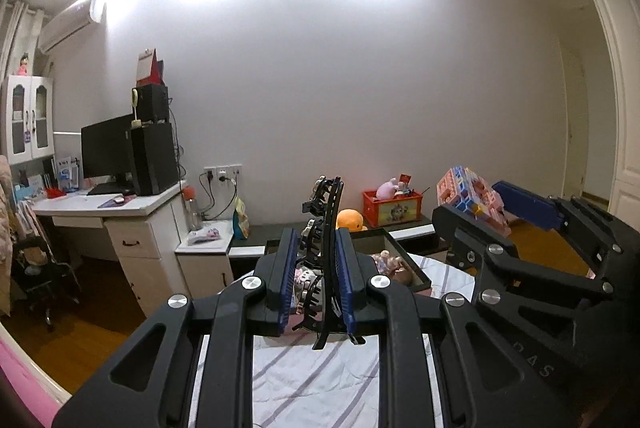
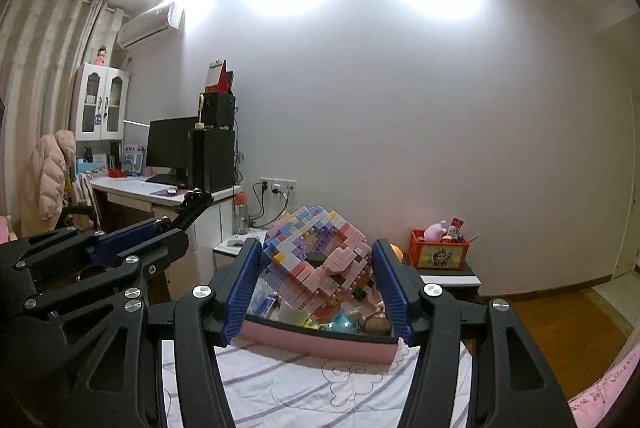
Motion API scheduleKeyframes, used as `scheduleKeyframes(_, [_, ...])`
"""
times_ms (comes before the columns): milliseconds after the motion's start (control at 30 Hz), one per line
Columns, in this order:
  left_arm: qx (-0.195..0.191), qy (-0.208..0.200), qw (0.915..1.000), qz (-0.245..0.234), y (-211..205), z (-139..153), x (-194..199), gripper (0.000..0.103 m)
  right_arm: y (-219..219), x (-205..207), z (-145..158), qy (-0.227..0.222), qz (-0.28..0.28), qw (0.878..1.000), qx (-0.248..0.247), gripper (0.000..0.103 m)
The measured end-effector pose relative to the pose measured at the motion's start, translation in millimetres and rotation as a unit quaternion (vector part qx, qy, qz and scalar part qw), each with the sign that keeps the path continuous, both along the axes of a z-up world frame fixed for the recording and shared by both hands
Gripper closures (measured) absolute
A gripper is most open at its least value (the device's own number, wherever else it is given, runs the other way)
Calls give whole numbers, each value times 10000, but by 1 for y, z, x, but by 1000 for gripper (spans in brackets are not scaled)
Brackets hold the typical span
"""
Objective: Organize rigid objects
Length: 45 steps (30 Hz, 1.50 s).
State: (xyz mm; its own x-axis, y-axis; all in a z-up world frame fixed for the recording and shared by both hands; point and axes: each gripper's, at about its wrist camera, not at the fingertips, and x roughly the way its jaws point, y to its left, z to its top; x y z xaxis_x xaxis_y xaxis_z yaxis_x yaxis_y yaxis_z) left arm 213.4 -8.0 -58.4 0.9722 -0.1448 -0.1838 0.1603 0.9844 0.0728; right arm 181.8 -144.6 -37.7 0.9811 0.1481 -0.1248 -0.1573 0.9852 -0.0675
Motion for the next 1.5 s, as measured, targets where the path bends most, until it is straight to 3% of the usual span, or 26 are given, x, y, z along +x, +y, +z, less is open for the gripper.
scheduleKeyframes(267, [135, -53, 9999, 87, -4, -2, 21, 85, -3, 18, -6, 46, 15, 10000, 14, 44])
scheduleKeyframes(500, [245, 220, 9994, -127, -14, -16, 93, 85, -7, 73, -16, 287, -111, 9995, -33, 44])
scheduleKeyframes(767, [301, 1142, 9926, -275, -27, -63, 211, 85, -16, 178, -58, 1019, -141, 9946, -135, 44])
scheduleKeyframes(900, [380, 1697, 9844, -263, -31, -96, 262, 85, -17, 227, -88, 1608, -59, 9869, -132, 44])
scheduleKeyframes(1067, [453, 2107, 9761, -275, -36, -127, 288, 84, -17, 259, -116, 2081, -102, 9777, -258, 44])
scheduleKeyframes(1167, [639, 2165, 9740, -213, -40, -136, 296, 84, -18, 263, -120, 2010, -217, 9786, -377, 43])
scheduleKeyframes(1300, [675, 2236, 9723, 12, -37, -141, 300, 71, -19, 265, -120, 1997, -279, 9787, -377, 36])
scheduleKeyframes(1400, [632, 2212, 9730, 174, -27, -136, 295, 45, -22, 260, -114, 1906, -519, 9794, -431, 21])
scheduleKeyframes(1467, [433, 2153, 9754, 207, -18, -127, 286, 28, -28, 251, -107, 1805, -463, 9820, -309, 21])
scheduleKeyframes(1500, [336, 2090, 9771, 233, -13, -121, 279, 25, -30, 246, -101, 1749, -403, 9836, -205, 20])
